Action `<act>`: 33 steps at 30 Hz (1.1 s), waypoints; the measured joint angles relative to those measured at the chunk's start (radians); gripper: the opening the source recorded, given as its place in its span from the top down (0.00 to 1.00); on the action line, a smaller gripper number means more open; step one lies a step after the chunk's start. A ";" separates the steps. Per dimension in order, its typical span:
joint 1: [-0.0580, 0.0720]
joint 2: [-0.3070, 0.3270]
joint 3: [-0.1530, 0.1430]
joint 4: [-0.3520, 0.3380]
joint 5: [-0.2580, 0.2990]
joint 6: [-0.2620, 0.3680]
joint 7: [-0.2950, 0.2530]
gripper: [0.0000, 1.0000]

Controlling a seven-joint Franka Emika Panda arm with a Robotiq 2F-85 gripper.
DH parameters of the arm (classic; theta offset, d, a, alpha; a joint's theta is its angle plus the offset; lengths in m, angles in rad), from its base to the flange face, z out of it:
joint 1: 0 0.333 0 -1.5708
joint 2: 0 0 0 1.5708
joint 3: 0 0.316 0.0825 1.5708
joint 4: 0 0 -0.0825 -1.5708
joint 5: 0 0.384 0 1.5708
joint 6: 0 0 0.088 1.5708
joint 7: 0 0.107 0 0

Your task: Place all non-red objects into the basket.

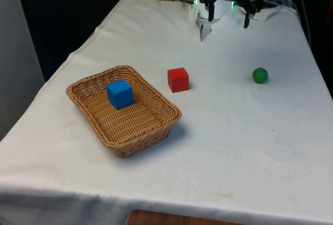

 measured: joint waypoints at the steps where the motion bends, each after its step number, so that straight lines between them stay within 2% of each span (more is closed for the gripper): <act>1: 0.000 0.001 0.005 -0.002 0.000 0.002 0.000 0.00; 6: 0.000 0.003 0.025 -0.010 0.000 0.017 0.000 0.00; 11: 0.000 0.018 0.057 -0.017 0.000 0.041 0.000 0.00; 14: 0.000 0.020 0.062 -0.018 0.000 0.045 0.000 0.00; 22: 0.000 0.036 0.101 -0.033 0.000 0.079 0.000 0.00; 29: 0.000 0.058 0.140 -0.062 0.000 0.137 -0.002 0.00; 33: 0.000 0.066 0.151 -0.075 0.000 0.161 -0.002 0.00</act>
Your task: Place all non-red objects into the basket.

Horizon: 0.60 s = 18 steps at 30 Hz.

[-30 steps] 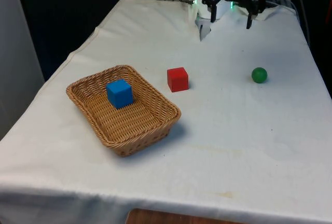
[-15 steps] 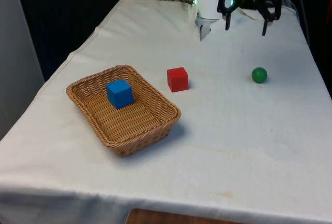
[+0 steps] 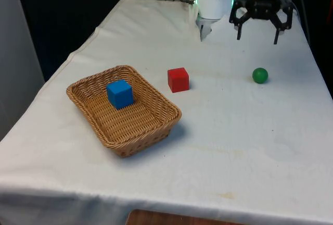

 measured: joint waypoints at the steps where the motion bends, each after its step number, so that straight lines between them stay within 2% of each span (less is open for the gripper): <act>1: 0.000 0.002 0.004 -0.003 0.001 0.008 0.000 0.00; 5: 0.000 0.018 0.025 -0.025 0.002 0.054 -0.001 0.00; 18: 0.000 0.045 0.054 -0.082 0.012 0.162 -0.014 0.00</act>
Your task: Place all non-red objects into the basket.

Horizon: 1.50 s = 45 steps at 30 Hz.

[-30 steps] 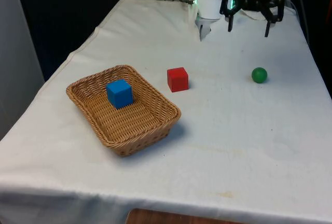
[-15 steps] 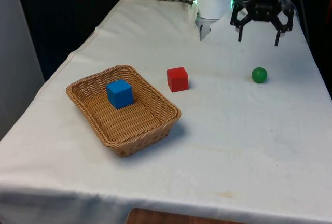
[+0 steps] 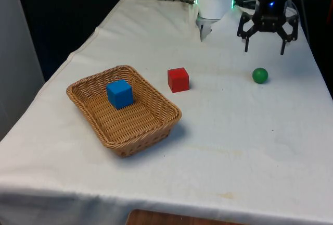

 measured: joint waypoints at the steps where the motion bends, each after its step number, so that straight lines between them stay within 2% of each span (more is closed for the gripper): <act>1: 0.000 0.003 0.004 -0.006 0.001 0.011 -0.001 0.00; 10: 0.000 0.055 0.029 -0.020 0.007 0.103 -0.001 0.00; 19: 0.000 0.070 0.032 -0.019 0.007 0.106 -0.001 0.00; 27: -0.001 0.115 0.032 -0.013 0.007 0.144 0.000 0.00; 37: -0.014 0.163 0.027 0.021 0.007 0.147 -0.011 0.00; 45: -0.019 0.197 0.027 0.019 0.007 0.173 -0.012 0.00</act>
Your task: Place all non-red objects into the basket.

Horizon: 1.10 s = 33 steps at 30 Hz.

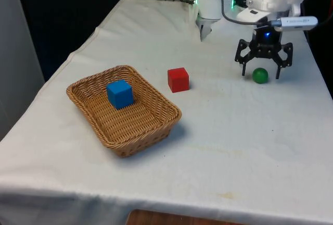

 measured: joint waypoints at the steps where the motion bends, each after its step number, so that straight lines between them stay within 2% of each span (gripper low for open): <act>1: 0.000 0.002 0.000 -0.001 0.000 0.003 0.000 0.00; 6: -0.002 0.007 0.000 -0.004 0.000 0.009 -0.001 0.00; 7: -0.002 0.007 0.000 -0.004 0.000 0.009 -0.001 0.01; 8: -0.003 0.007 0.000 -0.004 0.000 0.009 -0.001 0.07; 9: -0.003 0.007 -0.001 -0.004 0.000 0.009 -0.001 0.27; 14: -0.005 0.008 -0.001 -0.003 0.000 0.009 -0.002 0.83; 15: -0.005 0.008 -0.001 -0.003 0.000 0.009 -0.002 0.83; 16: -0.005 0.008 -0.001 -0.003 0.000 0.009 -0.002 0.93; 17: -0.005 0.008 -0.001 -0.003 0.000 0.009 -0.002 1.00; 27: -0.005 0.006 -0.001 -0.001 -0.001 0.009 -0.002 1.00; 33: -0.006 -0.035 -0.001 -0.002 -0.001 -0.020 -0.002 1.00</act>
